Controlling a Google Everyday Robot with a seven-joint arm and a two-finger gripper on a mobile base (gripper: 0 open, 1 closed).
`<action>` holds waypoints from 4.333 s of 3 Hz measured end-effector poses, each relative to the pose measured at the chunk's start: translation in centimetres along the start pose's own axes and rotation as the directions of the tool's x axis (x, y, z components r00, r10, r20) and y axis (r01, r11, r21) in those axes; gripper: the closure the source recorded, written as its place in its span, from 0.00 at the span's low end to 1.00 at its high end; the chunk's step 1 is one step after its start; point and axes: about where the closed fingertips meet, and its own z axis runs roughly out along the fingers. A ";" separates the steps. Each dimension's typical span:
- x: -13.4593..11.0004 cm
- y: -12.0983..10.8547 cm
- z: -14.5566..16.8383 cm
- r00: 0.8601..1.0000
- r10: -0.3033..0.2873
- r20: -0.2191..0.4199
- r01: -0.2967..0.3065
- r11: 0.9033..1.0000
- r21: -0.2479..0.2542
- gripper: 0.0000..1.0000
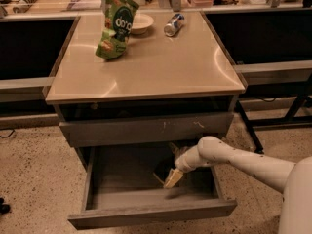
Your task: Place sponge into middle drawer
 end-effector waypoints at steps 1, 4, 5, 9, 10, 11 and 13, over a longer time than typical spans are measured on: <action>0.0 0.0 0.0 1.000 0.000 0.000 0.000 1.000 0.000 0.00; 2.8 1.3 -11.0 0.997 0.057 -0.051 -0.048 0.985 0.165 0.18; 4.8 1.2 -17.4 0.989 0.121 -0.080 -0.094 0.954 0.285 0.42; 11.7 -1.7 -27.8 0.957 0.286 -0.050 -0.223 0.836 0.500 1.00; 16.4 -4.7 -32.3 0.934 0.352 -0.061 -0.259 0.785 0.563 1.00; 16.8 -5.9 -33.9 0.934 0.352 -0.061 -0.251 0.767 0.590 0.82; 16.8 -5.9 -33.9 0.934 0.352 -0.061 -0.251 0.768 0.590 0.35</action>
Offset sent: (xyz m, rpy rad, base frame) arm -0.0150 -0.0333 0.0201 -0.0395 -0.0373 -0.0059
